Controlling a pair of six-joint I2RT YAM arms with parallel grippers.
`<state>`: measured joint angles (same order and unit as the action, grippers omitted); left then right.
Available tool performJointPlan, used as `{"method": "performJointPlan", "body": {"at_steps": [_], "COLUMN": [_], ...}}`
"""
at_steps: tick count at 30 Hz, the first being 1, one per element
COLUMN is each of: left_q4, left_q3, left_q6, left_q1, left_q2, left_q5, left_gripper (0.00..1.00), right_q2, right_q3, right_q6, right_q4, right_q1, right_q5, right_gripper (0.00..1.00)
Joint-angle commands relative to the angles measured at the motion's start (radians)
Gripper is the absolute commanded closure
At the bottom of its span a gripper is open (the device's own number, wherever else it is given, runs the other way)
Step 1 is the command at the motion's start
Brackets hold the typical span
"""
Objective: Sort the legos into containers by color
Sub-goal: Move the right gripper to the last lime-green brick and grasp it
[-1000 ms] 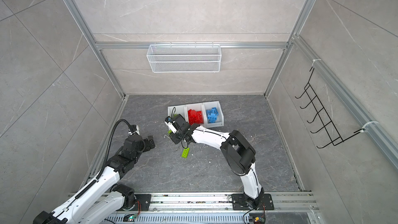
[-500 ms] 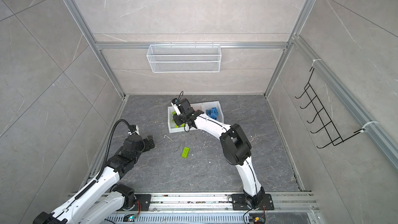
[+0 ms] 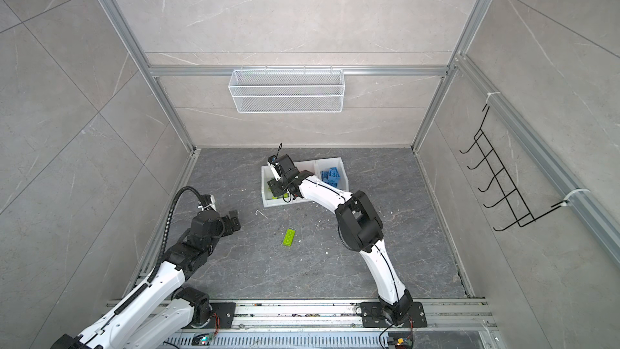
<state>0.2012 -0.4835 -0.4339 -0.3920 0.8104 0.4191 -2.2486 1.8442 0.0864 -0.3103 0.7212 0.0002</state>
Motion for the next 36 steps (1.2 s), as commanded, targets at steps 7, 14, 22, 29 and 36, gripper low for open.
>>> {"method": "performJointPlan", "body": {"at_steps": [7, 14, 22, 29, 36], "left_q4": [-0.018, -0.020, -0.023, -0.009, -0.011], "left_q3": [0.003, 0.003, 0.033, 0.056, 0.059], "left_q6": [0.001, 0.000, -0.011, -0.016, -0.017], "left_q1": [0.007, 0.008, 0.008, 0.008, 0.008], "left_q2": [-0.016, -0.008, -0.067, -0.143, -0.147], "left_q5": [0.024, 0.027, 0.047, 0.104, 0.106], "left_gripper": [0.00, 0.01, 0.01, 0.00, 0.01], "right_q2": [0.363, 0.564, 0.522, 0.425, 0.371], "right_q3": [-0.351, -0.737, -0.815, -0.774, -0.730], "right_q6": [0.122, 0.380, 0.419, 0.380, 0.365], "right_q4": [-0.024, -0.014, 0.025, 0.069, 0.062], "right_q1": [0.090, 0.199, 0.289, 0.300, 0.301], "right_q5": [0.072, 0.086, 0.139, 0.107, 0.098], "right_gripper": [0.39, 0.39, 0.35, 0.32, 0.31]}}
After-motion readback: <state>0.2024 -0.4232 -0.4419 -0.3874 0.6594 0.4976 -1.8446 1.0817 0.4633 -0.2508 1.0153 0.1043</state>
